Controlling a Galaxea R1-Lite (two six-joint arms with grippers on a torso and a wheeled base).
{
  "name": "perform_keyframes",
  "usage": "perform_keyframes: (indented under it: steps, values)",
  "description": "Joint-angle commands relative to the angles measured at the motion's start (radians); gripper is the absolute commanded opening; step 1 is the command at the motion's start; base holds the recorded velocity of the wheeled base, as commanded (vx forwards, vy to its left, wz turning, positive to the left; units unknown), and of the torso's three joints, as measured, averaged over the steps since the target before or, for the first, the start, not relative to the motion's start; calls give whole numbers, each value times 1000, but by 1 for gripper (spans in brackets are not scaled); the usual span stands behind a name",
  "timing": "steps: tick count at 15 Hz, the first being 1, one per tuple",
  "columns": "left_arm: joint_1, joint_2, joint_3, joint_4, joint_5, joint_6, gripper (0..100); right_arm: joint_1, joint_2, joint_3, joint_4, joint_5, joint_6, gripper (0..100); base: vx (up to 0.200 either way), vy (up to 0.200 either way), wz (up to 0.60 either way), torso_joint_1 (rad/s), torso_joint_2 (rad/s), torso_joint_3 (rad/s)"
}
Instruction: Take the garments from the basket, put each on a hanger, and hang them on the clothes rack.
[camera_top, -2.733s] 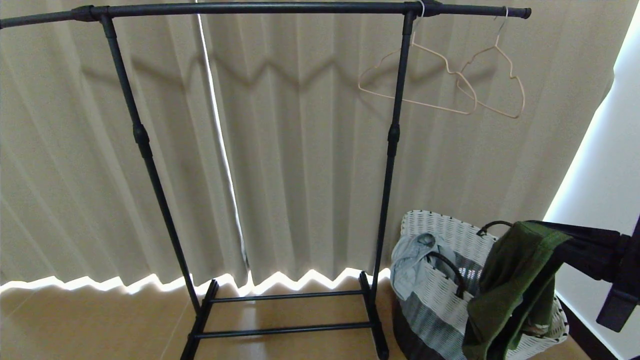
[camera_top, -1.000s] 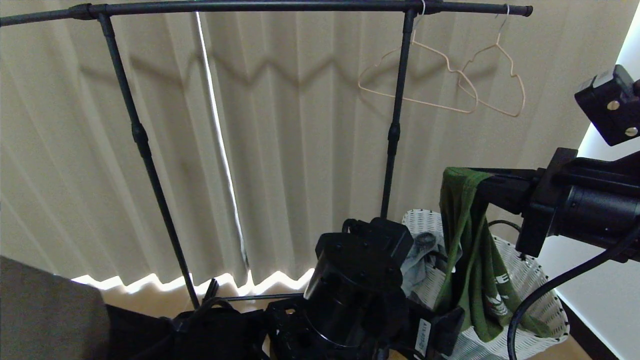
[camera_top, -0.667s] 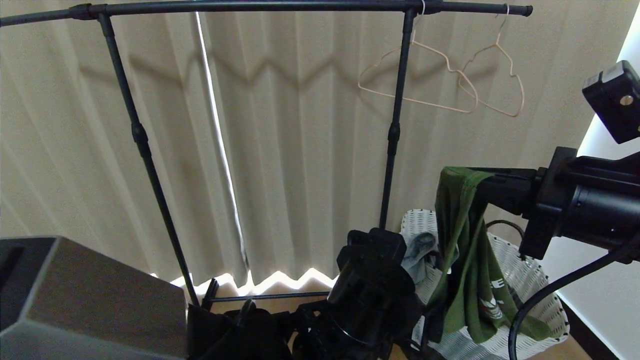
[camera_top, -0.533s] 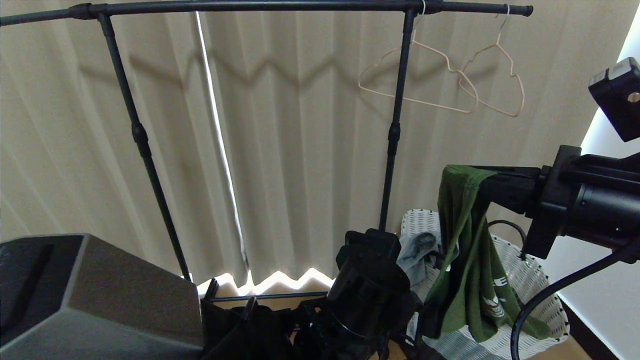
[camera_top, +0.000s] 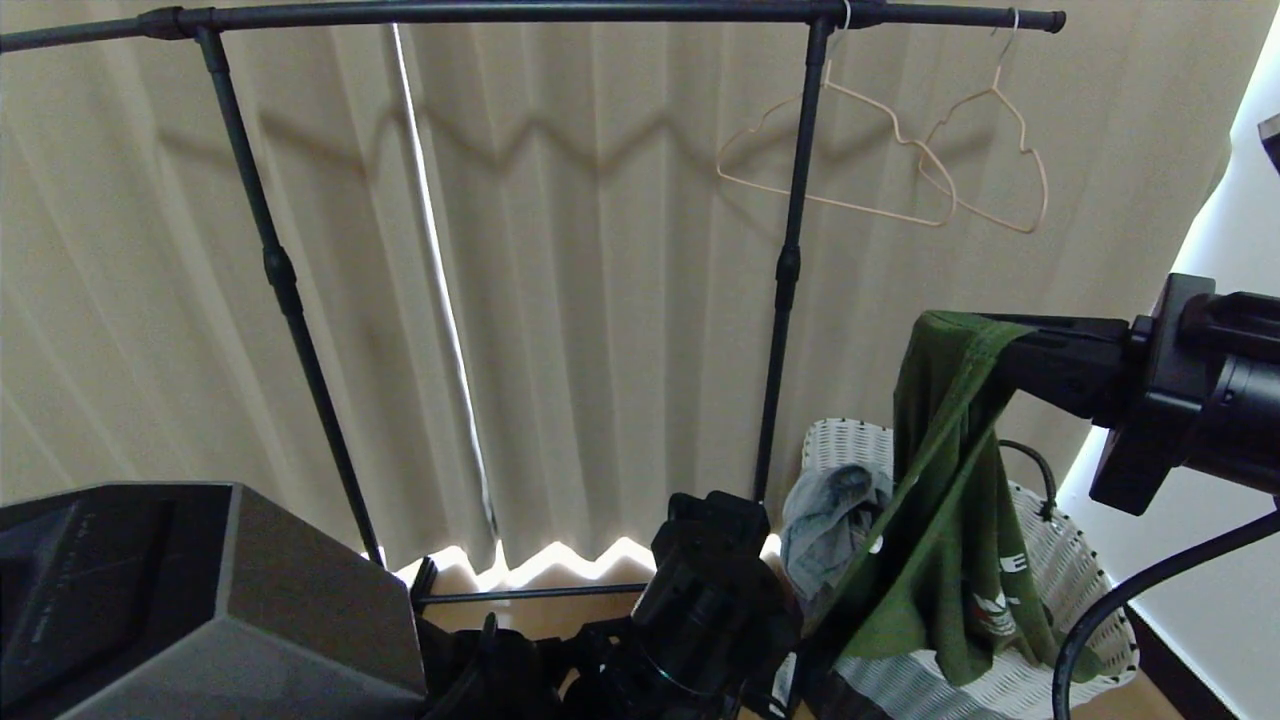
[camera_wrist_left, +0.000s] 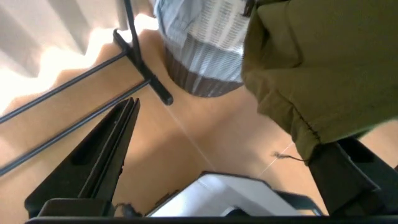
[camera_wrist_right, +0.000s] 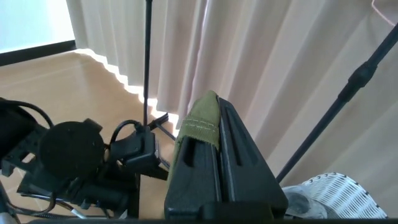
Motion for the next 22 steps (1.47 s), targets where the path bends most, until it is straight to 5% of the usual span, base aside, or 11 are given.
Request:
perform_keyframes:
  steps: [1,5,7,10,11,14,16,19,22]
  values:
    - [-1,-31,29,-2,-1,-1,0,0,-13,2,-1,-1,-2,0,0,0,0,0,0,0]
    - [4,-72,117,-23,36,28,0,-1,0,5,1,-1,-2,0,0,0,0,0,0,0]
    - [13,-144,259,-195,70,52,0,0,29,2,-2,-1,-1,0,0,0,0,0,0,0]
    - [194,-400,333,-209,50,204,0,-1,72,0,-19,-2,2,0,0,0,0,0,0,0]
    - [274,-497,316,-141,28,258,0,0,73,11,-53,-2,2,0,0,0,0,0,0,0]
    - [486,-739,130,215,-219,310,0,-11,89,22,-136,-7,4,0,0,0,0,0,0,0]
    - [521,-810,-6,400,-276,310,0,-38,95,11,-145,-5,4,0,0,0,0,0,0,0]
    - [538,-810,-166,523,-277,312,0,-100,141,-14,-146,-5,2,0,0,0,0,0,0,0]
    - [542,-735,-195,541,-277,312,0,-135,214,-38,-195,-5,2,0,0,0,0,0,0,0]
